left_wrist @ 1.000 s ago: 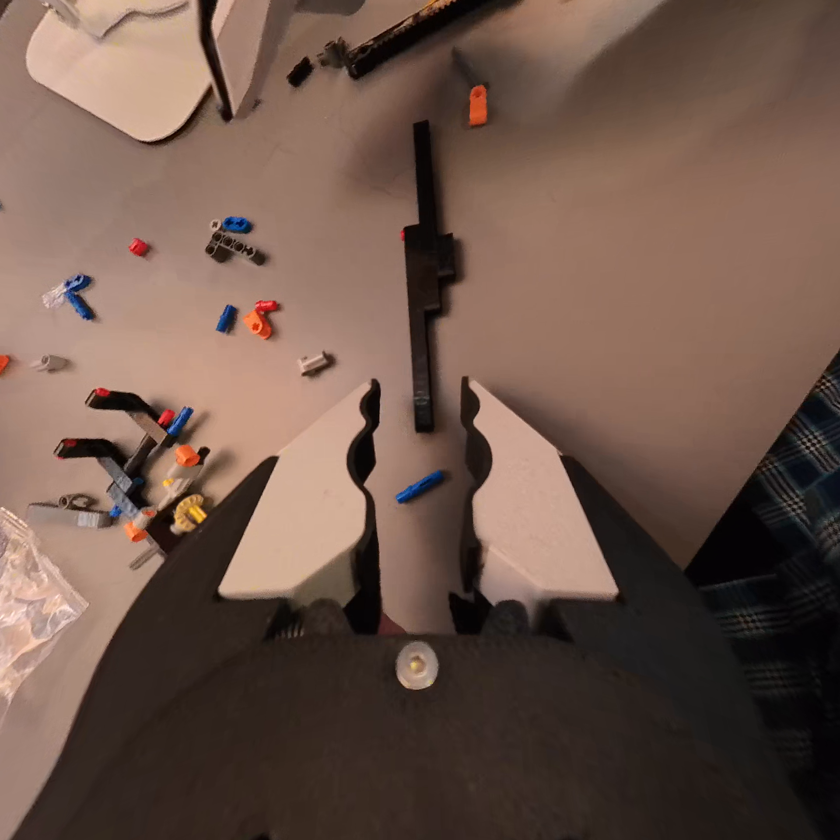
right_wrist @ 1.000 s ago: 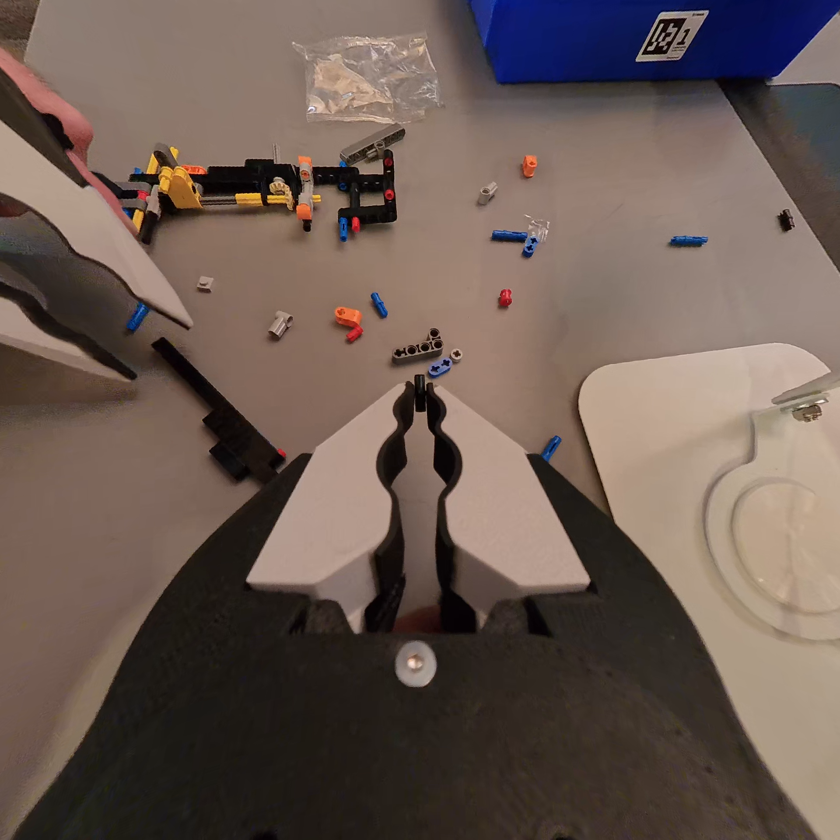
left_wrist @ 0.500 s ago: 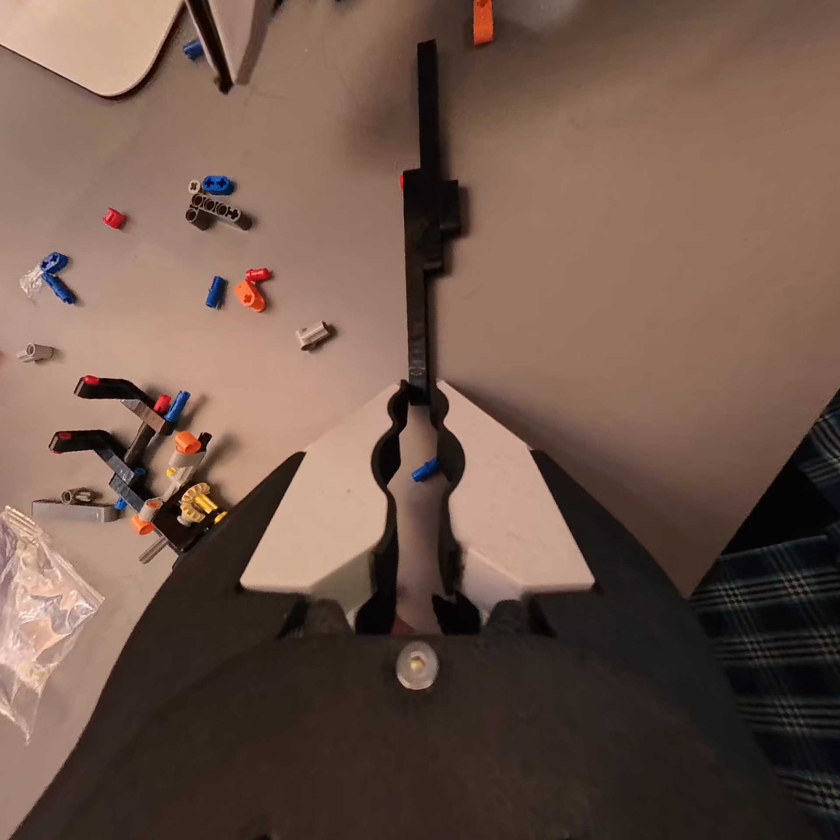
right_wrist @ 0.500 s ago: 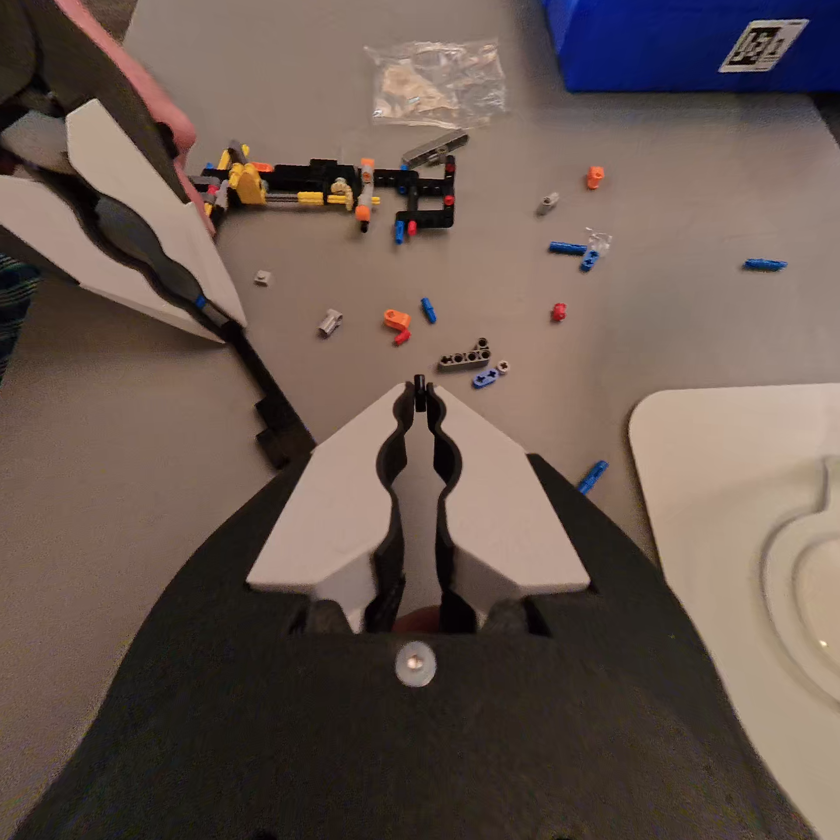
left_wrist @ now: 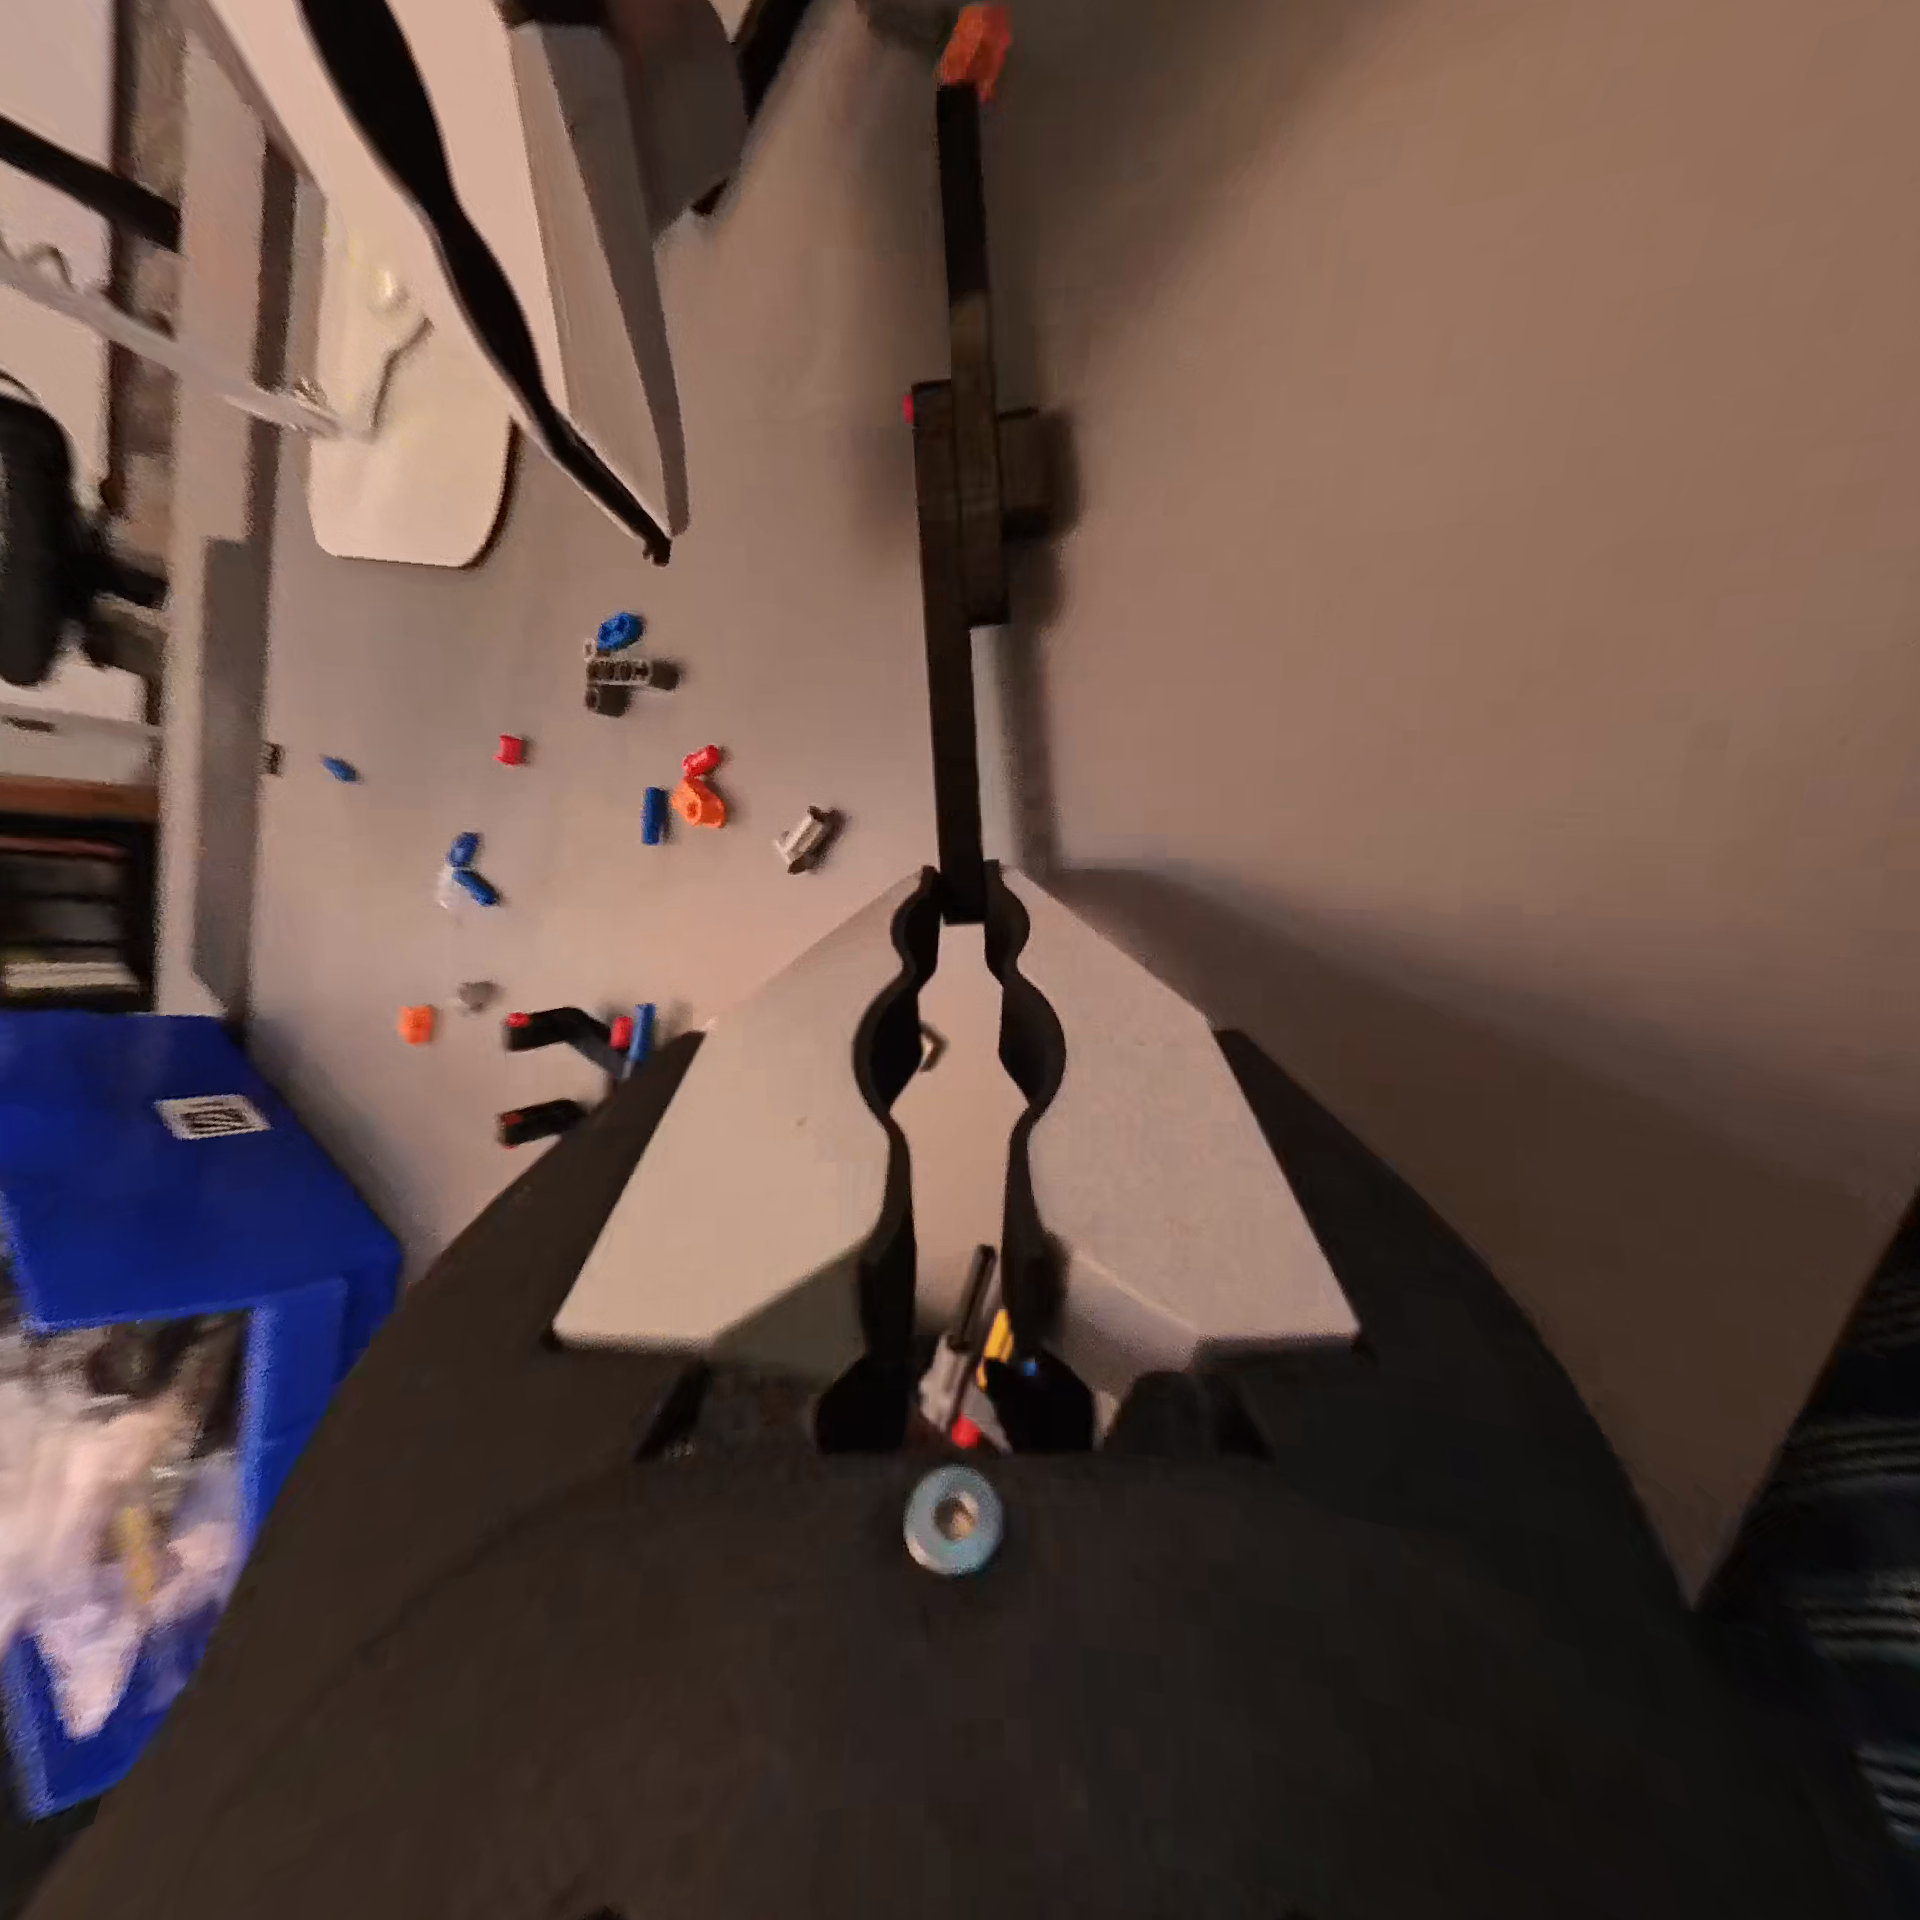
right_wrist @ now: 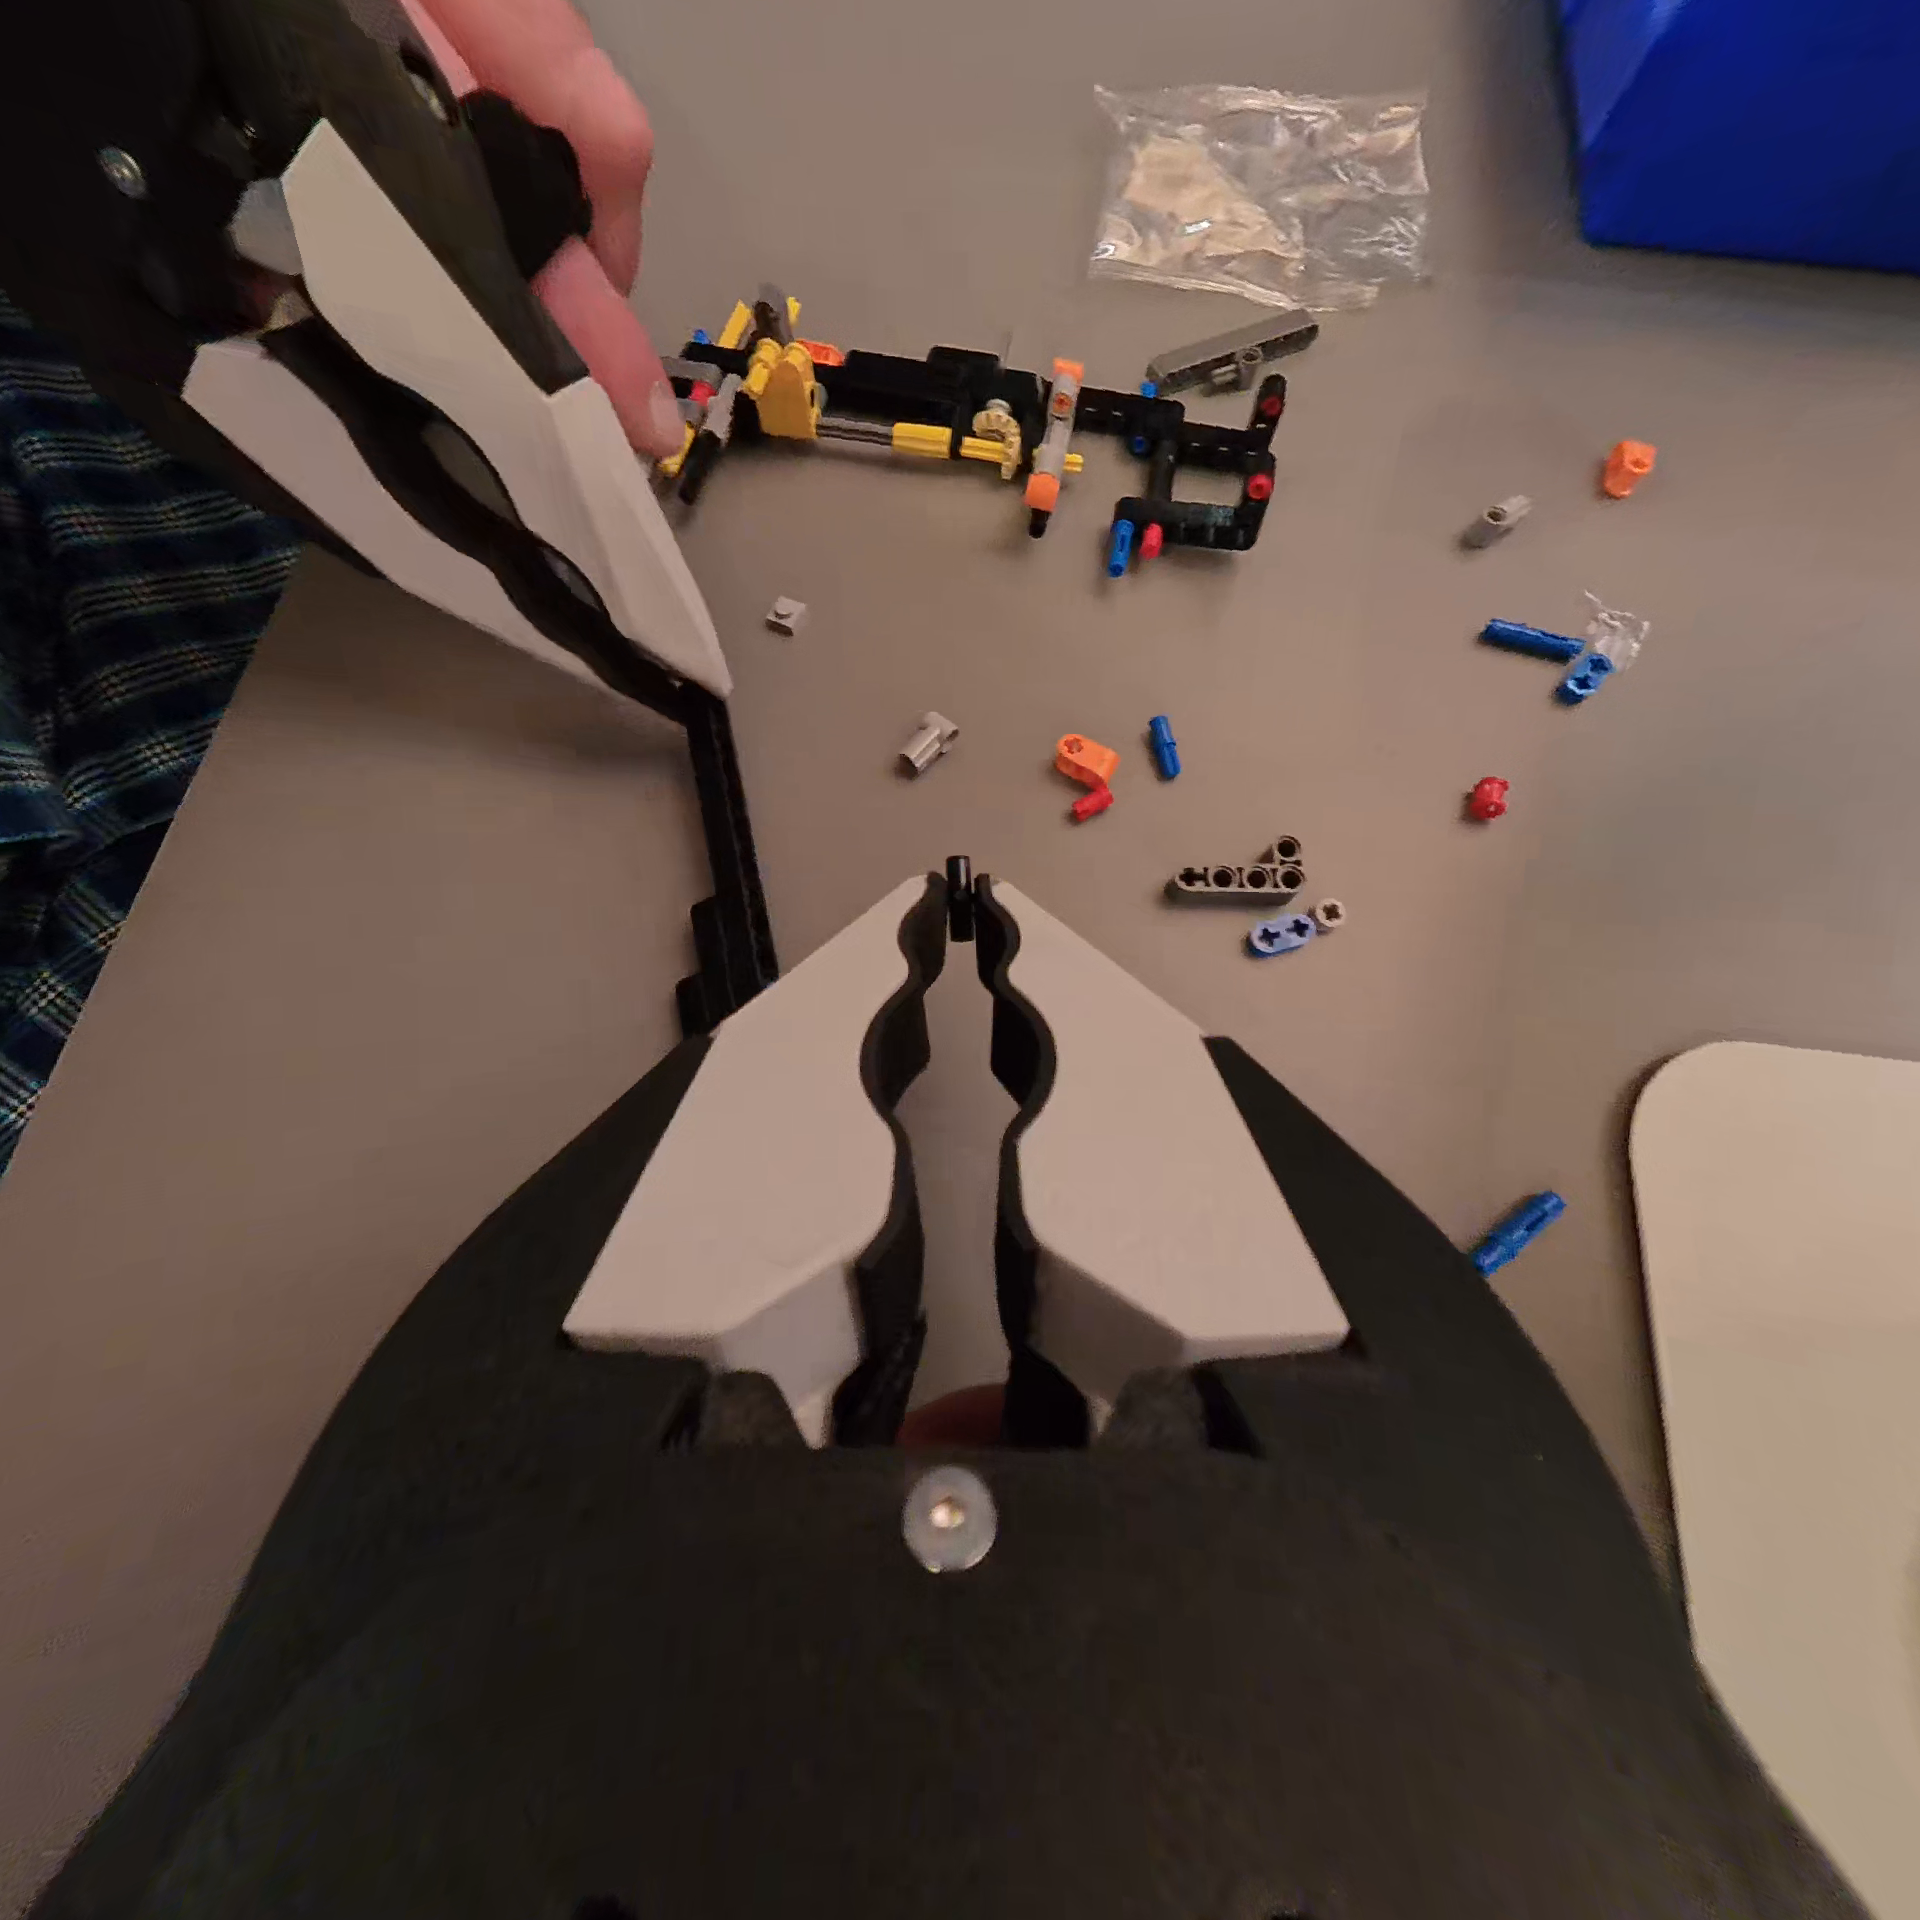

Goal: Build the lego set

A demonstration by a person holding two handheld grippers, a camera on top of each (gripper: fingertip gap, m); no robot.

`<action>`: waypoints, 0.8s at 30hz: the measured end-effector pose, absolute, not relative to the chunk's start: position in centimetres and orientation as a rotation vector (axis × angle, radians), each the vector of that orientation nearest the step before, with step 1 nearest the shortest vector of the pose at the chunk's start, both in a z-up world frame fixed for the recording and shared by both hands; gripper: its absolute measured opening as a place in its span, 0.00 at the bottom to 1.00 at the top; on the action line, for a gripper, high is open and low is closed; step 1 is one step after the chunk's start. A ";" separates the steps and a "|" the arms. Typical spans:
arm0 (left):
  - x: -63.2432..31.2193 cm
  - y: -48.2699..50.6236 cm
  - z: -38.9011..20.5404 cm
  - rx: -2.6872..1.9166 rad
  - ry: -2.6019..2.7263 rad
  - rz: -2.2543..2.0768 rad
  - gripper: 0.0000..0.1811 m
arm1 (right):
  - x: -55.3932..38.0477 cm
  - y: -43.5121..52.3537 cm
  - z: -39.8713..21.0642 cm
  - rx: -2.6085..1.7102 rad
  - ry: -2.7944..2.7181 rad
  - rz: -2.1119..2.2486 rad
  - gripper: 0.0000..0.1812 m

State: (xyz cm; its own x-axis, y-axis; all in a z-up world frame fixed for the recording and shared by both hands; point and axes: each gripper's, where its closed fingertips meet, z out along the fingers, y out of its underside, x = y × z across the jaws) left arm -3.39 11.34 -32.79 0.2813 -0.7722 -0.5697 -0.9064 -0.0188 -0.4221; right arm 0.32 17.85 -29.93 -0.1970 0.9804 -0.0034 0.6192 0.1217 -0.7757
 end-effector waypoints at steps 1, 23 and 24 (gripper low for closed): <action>-3.7 11.5 -32.8 -1.781 1.539 0.288 0.03 | 0.3 17.6 -30.0 -1.536 -1.894 0.897 0.01; -4.3 11.5 -33.4 -1.534 1.586 0.501 0.04 | -0.9 11.5 -31.7 -1.414 -2.107 1.012 0.01; -4.4 11.5 -33.4 -1.535 1.583 0.501 0.04 | -0.9 11.3 -32.0 -1.411 -2.120 1.006 0.01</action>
